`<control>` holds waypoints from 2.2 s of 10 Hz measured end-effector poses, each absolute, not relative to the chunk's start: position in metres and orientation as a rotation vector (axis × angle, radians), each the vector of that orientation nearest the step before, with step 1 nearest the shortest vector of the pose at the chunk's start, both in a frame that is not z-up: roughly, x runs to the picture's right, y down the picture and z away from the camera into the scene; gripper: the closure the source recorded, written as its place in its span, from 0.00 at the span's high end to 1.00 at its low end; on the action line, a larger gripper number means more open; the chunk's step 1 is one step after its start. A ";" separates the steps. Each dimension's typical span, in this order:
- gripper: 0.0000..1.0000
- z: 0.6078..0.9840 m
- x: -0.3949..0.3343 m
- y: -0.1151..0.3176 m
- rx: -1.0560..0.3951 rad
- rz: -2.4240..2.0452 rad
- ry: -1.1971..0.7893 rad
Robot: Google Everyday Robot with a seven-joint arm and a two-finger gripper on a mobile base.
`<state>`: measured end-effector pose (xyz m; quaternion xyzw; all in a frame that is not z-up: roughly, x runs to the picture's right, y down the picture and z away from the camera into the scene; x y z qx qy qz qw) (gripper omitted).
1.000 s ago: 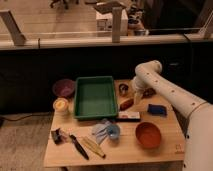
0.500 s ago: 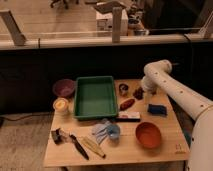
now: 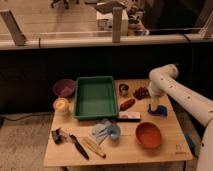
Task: Wipe tray with sponge
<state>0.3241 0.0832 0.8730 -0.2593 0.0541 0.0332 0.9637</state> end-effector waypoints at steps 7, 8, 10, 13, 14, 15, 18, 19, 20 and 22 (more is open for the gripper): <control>0.80 0.905 0.349 0.129 -0.609 0.123 0.141; 0.80 0.911 0.352 0.136 -0.626 0.127 0.138; 0.78 0.921 0.353 0.142 -0.651 0.130 0.126; 0.50 0.923 0.356 0.144 -0.659 0.134 0.120; 0.40 0.922 0.356 0.144 -0.662 0.134 0.121; 0.28 0.919 0.357 0.142 -0.662 0.133 0.124; 0.01 0.913 0.358 0.139 -0.663 0.133 0.126; 0.00 0.911 0.358 0.139 -0.665 0.133 0.125; 0.00 0.910 0.358 0.138 -0.666 0.132 0.125; 0.00 0.909 0.357 0.132 -0.656 0.118 0.126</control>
